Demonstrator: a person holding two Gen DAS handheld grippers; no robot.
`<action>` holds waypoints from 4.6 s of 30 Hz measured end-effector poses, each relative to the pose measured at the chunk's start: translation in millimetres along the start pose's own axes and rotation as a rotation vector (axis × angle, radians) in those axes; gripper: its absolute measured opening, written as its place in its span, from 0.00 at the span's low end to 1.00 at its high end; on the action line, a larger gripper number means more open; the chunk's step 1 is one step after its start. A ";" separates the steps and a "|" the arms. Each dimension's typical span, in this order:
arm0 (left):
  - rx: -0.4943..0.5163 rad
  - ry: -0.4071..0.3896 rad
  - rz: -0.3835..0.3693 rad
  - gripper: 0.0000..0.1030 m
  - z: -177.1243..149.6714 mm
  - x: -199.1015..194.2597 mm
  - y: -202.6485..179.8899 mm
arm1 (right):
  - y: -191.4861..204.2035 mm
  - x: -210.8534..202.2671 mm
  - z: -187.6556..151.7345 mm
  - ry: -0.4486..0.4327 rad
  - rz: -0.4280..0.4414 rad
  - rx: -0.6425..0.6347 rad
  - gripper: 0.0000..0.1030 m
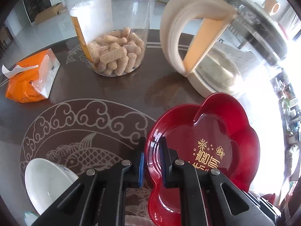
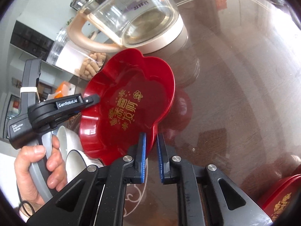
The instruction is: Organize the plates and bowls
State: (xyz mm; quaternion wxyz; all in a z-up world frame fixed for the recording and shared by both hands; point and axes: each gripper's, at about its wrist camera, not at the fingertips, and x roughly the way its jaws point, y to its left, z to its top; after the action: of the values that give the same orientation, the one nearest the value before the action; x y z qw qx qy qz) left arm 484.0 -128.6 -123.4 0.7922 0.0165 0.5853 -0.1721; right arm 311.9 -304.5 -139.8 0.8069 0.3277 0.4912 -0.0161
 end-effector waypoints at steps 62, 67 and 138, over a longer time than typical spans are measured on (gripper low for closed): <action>0.201 -0.216 -0.026 0.72 -291.7 -123.2 -200.9 | -177.8 -217.4 -78.1 -0.178 -0.228 -0.071 0.53; 0.218 -0.358 0.048 0.84 -304.1 -149.8 -191.2 | -158.2 -236.2 -95.6 -0.280 -0.253 -0.107 0.65; 0.122 -0.366 -0.021 0.86 -397.4 -139.7 -99.0 | -98.9 -256.2 -269.4 -0.820 -0.452 -0.312 0.80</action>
State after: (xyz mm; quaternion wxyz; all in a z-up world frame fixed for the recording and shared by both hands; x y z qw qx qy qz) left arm 53.1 -95.8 -100.6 0.8810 0.0270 0.4202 -0.2157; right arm -65.6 -311.2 -66.3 0.9495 0.0550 0.1884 -0.2448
